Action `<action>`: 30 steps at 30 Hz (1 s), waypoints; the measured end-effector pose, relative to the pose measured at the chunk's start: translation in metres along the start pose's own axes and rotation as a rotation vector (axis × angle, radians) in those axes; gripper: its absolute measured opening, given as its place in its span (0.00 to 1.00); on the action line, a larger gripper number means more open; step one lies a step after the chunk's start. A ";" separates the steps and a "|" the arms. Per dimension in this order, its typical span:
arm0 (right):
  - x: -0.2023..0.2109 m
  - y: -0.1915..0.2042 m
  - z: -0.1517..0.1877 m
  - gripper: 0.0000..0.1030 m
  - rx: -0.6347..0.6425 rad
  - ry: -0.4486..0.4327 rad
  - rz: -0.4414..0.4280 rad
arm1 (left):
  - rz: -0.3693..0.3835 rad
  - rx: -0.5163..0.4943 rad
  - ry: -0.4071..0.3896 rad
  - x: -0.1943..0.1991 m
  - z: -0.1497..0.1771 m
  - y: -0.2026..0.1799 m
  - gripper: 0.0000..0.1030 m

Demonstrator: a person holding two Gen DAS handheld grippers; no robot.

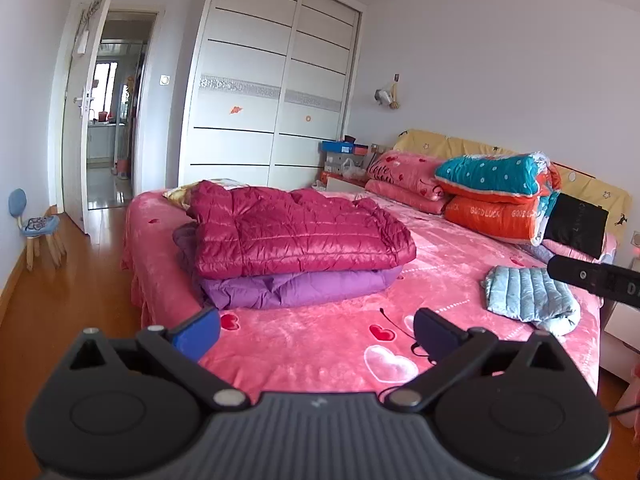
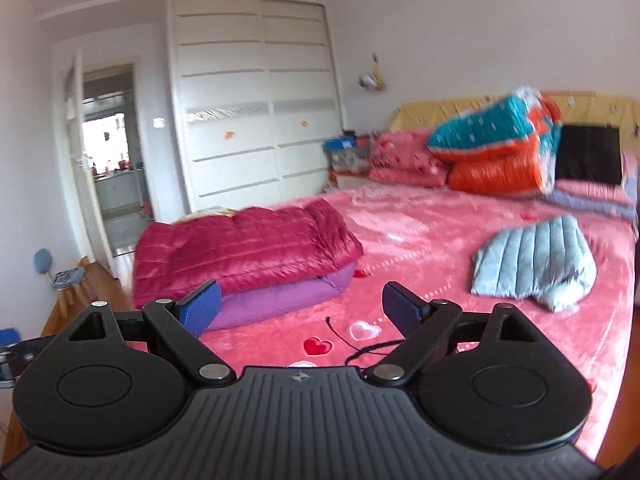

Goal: Fold large clothes

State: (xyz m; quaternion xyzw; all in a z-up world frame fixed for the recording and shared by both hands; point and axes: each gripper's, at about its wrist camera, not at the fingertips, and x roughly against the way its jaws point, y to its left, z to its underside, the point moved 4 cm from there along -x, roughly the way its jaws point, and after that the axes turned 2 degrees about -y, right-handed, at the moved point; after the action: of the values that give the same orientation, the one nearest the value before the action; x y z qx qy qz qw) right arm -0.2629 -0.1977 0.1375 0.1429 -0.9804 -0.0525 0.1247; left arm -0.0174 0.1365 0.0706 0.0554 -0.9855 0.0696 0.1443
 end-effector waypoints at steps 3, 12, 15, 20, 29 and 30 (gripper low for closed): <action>0.020 0.011 0.000 1.00 0.006 0.000 -0.038 | 0.010 -0.001 -0.008 0.014 -0.001 -0.002 0.99; 0.042 0.034 0.000 1.00 0.035 0.025 -0.057 | -0.003 0.037 -0.020 0.037 0.002 0.006 0.99; 0.036 0.035 0.001 1.00 0.041 0.021 -0.068 | -0.005 0.043 -0.020 0.040 0.004 0.008 0.99; 0.034 0.039 0.003 1.00 0.046 0.030 -0.068 | -0.004 0.041 -0.029 0.047 0.007 0.006 0.99; 0.021 0.034 0.012 1.00 0.035 0.093 -0.082 | -0.010 0.045 0.015 0.044 0.013 0.004 0.99; 0.019 0.035 0.013 1.00 0.034 0.103 -0.083 | -0.013 0.047 0.020 0.043 0.014 0.004 0.99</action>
State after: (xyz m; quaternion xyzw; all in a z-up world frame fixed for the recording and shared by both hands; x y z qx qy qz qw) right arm -0.2930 -0.1693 0.1336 0.1880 -0.9667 -0.0335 0.1703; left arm -0.0625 0.1349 0.0692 0.0643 -0.9818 0.0923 0.1530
